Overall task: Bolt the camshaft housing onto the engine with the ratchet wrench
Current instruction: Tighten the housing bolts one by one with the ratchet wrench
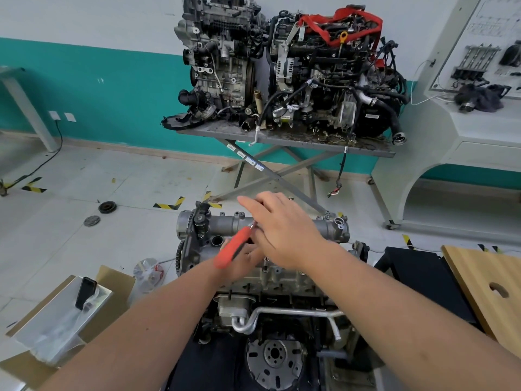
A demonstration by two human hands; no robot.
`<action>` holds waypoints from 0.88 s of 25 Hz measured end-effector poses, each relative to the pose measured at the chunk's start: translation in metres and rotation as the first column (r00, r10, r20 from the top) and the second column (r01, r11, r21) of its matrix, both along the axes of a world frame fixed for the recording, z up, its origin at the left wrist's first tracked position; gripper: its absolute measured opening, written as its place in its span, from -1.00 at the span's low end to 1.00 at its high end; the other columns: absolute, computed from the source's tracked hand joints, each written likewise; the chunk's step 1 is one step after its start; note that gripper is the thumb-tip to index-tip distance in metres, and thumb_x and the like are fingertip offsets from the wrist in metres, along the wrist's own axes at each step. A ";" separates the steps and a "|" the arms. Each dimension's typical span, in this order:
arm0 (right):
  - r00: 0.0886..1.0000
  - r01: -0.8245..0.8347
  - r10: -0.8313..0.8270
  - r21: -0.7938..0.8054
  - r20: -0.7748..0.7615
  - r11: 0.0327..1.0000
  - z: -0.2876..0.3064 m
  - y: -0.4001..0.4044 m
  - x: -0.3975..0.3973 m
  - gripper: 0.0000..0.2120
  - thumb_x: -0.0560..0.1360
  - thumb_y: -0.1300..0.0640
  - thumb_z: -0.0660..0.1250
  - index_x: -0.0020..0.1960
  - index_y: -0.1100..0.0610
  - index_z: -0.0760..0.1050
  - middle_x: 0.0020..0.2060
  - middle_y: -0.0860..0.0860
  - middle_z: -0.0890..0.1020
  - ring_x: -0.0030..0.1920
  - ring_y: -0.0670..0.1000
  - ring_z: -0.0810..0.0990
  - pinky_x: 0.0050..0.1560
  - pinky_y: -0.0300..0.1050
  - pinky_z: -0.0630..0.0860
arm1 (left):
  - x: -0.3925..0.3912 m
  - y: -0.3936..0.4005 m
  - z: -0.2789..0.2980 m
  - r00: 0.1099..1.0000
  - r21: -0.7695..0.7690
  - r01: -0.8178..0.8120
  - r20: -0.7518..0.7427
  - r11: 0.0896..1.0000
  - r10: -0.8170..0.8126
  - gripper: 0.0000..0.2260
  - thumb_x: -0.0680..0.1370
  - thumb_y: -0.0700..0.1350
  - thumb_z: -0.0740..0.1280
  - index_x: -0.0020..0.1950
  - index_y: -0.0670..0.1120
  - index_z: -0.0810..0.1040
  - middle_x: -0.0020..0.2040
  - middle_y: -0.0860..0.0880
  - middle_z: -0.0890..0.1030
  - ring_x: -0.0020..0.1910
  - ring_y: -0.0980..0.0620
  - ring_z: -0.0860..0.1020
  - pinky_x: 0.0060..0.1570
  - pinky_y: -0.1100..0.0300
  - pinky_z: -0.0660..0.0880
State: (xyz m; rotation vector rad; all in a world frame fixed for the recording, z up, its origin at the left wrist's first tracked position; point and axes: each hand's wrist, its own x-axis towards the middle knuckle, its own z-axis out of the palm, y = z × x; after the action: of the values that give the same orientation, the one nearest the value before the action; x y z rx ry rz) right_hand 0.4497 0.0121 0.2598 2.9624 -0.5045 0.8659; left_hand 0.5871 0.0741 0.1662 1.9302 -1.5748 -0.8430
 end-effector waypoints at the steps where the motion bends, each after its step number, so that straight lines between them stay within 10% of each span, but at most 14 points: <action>1: 0.996 -0.041 0.042 0.018 -0.078 0.999 0.003 -0.001 -0.002 -0.50 0.57 0.00 0.08 0.47 0.11 0.37 0.17 0.10 0.50 0.11 0.13 0.46 0.06 0.06 0.46 | -0.002 0.001 0.000 0.999 -0.034 -0.042 -0.034 0.999 0.041 -0.54 0.66 -0.01 0.09 0.46 -0.26 0.37 0.43 -0.27 0.42 0.41 -0.20 0.36 0.14 0.65 0.08; 3: 0.973 -0.093 0.098 0.034 -0.211 0.995 0.012 -0.008 -0.006 -0.47 0.62 -0.06 0.00 0.55 0.05 0.28 0.22 0.08 0.46 0.17 0.09 0.40 0.13 0.01 0.36 | -0.004 0.002 0.006 0.995 0.001 -0.055 -0.087 0.998 0.055 -0.61 0.70 -0.03 0.11 0.34 -0.28 0.49 0.28 -0.27 0.54 0.31 -0.20 0.45 -0.03 0.64 0.13; 7: 0.973 -0.011 0.039 0.125 -0.229 0.992 0.027 -0.015 0.000 -0.59 0.68 -0.03 0.10 0.48 0.03 0.39 0.09 0.05 0.56 0.06 0.07 0.51 0.05 0.01 0.47 | 0.002 -0.004 0.007 0.999 0.193 0.027 0.016 0.981 -0.031 -0.40 0.61 0.35 -0.14 0.05 0.02 0.58 -0.14 0.09 0.57 0.31 0.07 0.43 0.52 -0.03 -0.24; 10: 0.979 0.175 -0.123 0.355 -0.165 0.918 0.033 -0.008 0.012 -0.73 0.66 -0.04 0.16 0.06 0.04 0.59 -0.17 0.01 0.64 -0.13 0.05 0.61 -0.09 0.03 0.57 | 0.001 -0.004 0.008 0.996 0.178 0.062 0.046 0.982 -0.071 -0.34 0.53 0.40 -0.19 0.11 0.07 0.57 -0.15 0.13 0.55 0.39 0.04 0.39 0.52 -0.15 -0.29; 12: 0.967 0.244 -0.226 0.692 -0.119 0.679 0.039 -0.010 0.018 -0.76 0.65 0.02 0.20 -0.11 0.09 0.53 -0.35 0.02 0.65 -0.26 0.06 0.67 -0.27 -0.06 0.57 | 0.002 -0.003 0.009 0.995 0.187 0.075 0.055 0.979 -0.087 -0.30 0.53 0.40 -0.20 0.27 0.07 0.56 0.11 0.05 0.61 0.48 0.04 0.30 0.52 -0.11 -0.33; 16: 0.901 -0.173 -0.428 0.962 0.068 -0.212 0.039 -0.004 0.023 -0.93 0.64 0.16 0.19 0.01 0.15 0.41 -0.44 0.00 0.62 -0.35 0.02 0.66 -0.43 -0.26 0.46 | 0.009 -0.002 0.017 0.999 0.240 0.043 -0.028 0.970 -0.038 -0.31 0.56 0.43 -0.18 0.42 0.15 0.48 0.50 0.00 0.39 0.58 -0.03 0.09 0.55 -0.10 -0.19; 19: 0.822 -0.434 -0.535 0.823 0.197 -0.365 0.025 0.003 0.020 -0.85 0.63 0.14 0.24 -0.12 0.10 0.41 -0.42 -0.05 0.59 -0.34 -0.06 0.60 -0.33 -0.20 0.46 | 0.014 -0.003 0.048 0.968 0.071 -0.112 -0.219 0.991 0.125 -0.33 0.54 0.46 -0.18 0.32 0.21 0.54 0.39 0.10 0.51 0.36 0.11 0.39 0.41 -0.01 0.21; 22: 0.715 -0.571 -0.613 0.786 0.335 -0.236 0.009 0.007 0.022 -0.78 0.64 0.02 0.26 -0.13 0.08 0.53 -0.23 0.00 0.63 -0.24 -0.05 0.59 -0.21 -0.19 0.47 | 0.013 -0.013 0.092 0.890 -0.103 -0.128 -0.450 0.986 0.068 -0.44 0.54 0.43 0.02 0.33 0.18 0.52 0.30 0.15 0.58 0.29 0.20 0.49 0.41 0.00 0.31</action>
State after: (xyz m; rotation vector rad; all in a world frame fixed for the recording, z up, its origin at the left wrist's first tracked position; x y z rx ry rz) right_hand 0.4714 0.0195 0.2688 2.9773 -2.6299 3.0068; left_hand 0.6006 0.0612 0.2585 1.5664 -1.2133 -1.0253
